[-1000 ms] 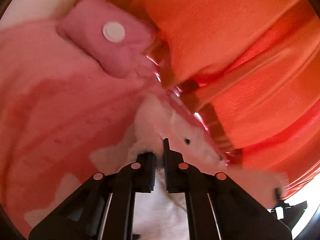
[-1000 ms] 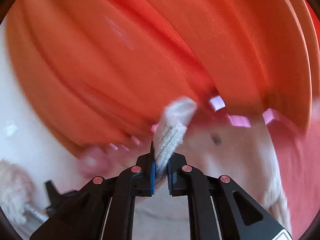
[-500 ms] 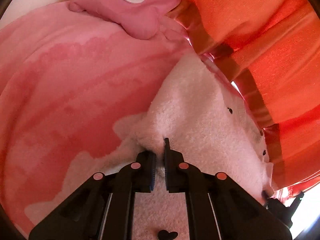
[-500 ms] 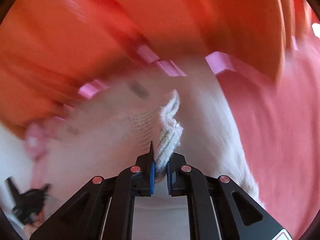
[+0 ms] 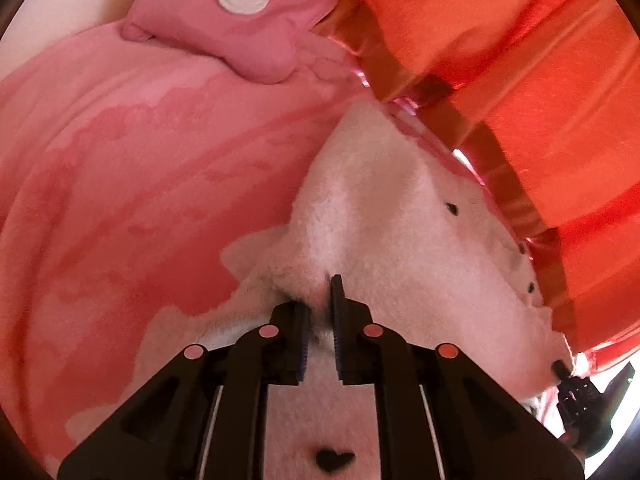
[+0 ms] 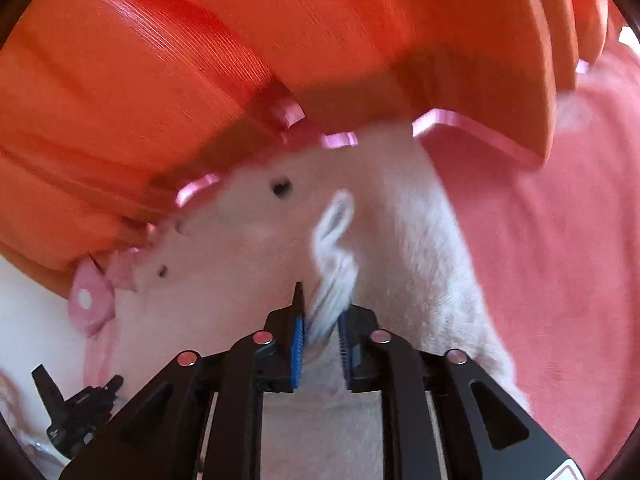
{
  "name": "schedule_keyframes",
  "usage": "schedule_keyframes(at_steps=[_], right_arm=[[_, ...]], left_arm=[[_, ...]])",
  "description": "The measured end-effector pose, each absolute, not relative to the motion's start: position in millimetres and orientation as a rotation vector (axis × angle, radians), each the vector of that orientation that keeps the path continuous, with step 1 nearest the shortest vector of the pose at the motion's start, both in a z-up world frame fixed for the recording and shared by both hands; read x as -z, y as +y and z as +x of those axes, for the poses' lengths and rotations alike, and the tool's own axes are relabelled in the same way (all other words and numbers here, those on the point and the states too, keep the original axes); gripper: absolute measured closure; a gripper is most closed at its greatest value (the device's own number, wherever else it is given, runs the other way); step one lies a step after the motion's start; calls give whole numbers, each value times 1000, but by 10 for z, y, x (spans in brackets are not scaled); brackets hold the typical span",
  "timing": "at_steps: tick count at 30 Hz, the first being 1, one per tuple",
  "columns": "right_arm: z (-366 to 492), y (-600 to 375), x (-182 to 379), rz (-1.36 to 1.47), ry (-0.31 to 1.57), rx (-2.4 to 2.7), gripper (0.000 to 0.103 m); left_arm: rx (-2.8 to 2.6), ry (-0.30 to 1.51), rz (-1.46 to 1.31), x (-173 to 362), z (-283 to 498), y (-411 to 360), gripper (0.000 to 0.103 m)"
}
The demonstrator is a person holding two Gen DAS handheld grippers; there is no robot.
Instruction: Fold small clothes
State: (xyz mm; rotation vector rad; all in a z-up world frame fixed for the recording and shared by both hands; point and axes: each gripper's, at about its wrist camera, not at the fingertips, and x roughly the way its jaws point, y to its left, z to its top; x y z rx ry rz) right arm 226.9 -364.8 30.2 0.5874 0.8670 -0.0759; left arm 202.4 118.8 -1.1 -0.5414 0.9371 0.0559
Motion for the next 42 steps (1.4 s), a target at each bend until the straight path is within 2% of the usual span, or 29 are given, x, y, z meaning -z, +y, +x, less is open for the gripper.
schedule_keyframes(at_steps=[2,4,6,7,13,17,21,23,24,25,26,27,34,42], right_arm=[[2013,-3708,-422,589,872,107,67],[1620,-3802,-480,582,901,158,53],[1206,-3870,-437,605,905,172,44],[885,-3933,-383,635,926,177,40],[-173,-3848,94,746,1242,85,40],[-377,-3694,176,767,1334,-5,39],[-332,-3513,162,655,1346,-5,37],[-268,-3454,191,656,1350,2,37],[-222,-3433,181,661,1334,2,41],[-212,-3425,128,668,1317,-6,58],[-204,-3405,104,676,1295,-10,87],[-217,-3405,67,688,1267,3,92],[-790,-3428,-604,559,1023,7,96],[-1928,-3419,-702,465,1059,-26,97]], left_arm=[[-54,939,-501,-128,1892,1177,77],[-26,924,-448,-295,1624,1193,44],[-35,928,-414,-361,1333,1256,27],[-31,939,-400,-371,1177,1300,23],[40,1207,-428,-103,440,1555,23],[79,1317,-443,90,172,1480,23],[87,1283,-437,92,35,1382,21],[70,1266,-424,83,10,1350,27],[76,1262,-408,67,3,1323,45],[82,1259,-392,51,3,1303,74],[91,1263,-397,40,-4,1305,91],[100,1261,-416,12,-13,1323,95],[197,1139,-381,-634,-472,1491,97],[278,1184,-293,-810,-1499,1616,97]])
